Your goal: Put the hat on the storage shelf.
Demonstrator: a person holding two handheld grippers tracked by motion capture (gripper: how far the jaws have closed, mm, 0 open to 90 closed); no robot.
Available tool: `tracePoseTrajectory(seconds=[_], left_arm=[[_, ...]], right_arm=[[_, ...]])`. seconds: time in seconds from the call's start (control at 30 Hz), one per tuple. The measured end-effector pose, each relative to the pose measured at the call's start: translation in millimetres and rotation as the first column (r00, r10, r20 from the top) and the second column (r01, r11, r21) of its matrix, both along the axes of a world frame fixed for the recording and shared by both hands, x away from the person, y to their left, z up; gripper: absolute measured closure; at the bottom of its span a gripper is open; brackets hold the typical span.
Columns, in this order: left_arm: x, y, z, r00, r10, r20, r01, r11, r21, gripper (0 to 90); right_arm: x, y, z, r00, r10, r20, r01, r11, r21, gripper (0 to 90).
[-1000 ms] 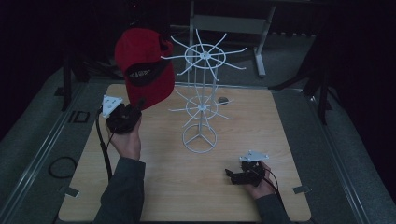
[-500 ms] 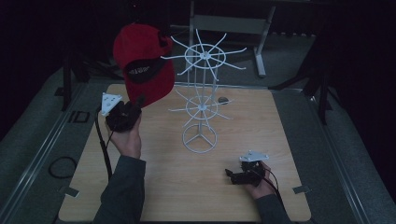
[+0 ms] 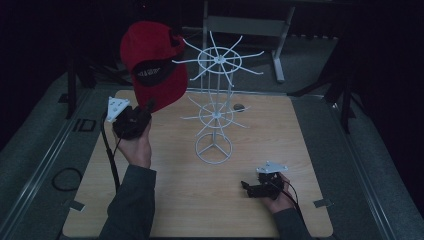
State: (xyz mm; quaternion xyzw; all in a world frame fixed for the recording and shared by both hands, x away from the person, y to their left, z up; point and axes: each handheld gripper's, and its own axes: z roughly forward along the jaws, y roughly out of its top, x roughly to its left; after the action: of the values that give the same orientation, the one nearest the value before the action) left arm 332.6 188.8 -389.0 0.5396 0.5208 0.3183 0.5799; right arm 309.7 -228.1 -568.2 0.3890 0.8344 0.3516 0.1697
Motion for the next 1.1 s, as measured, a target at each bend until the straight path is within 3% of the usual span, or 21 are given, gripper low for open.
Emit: tracePoseTrajectory(seconds=[0.6,1.1], left_arm=[[-3.2,-4.1,12.0,0.9984,-0.039,0.040,0.040,0.9992,-0.007,86.0],[-5.3,-0.5,16.1,0.9973,-0.034,0.066,0.036,0.9989,-0.029,86.0]], right_arm=[[0.0,0.0,0.1,1.0000,0.000,-0.001,0.000,1.000,-0.001,13.1],[0.0,0.0,0.1,1.0000,0.000,-0.001,0.000,1.000,-0.001,13.1]])
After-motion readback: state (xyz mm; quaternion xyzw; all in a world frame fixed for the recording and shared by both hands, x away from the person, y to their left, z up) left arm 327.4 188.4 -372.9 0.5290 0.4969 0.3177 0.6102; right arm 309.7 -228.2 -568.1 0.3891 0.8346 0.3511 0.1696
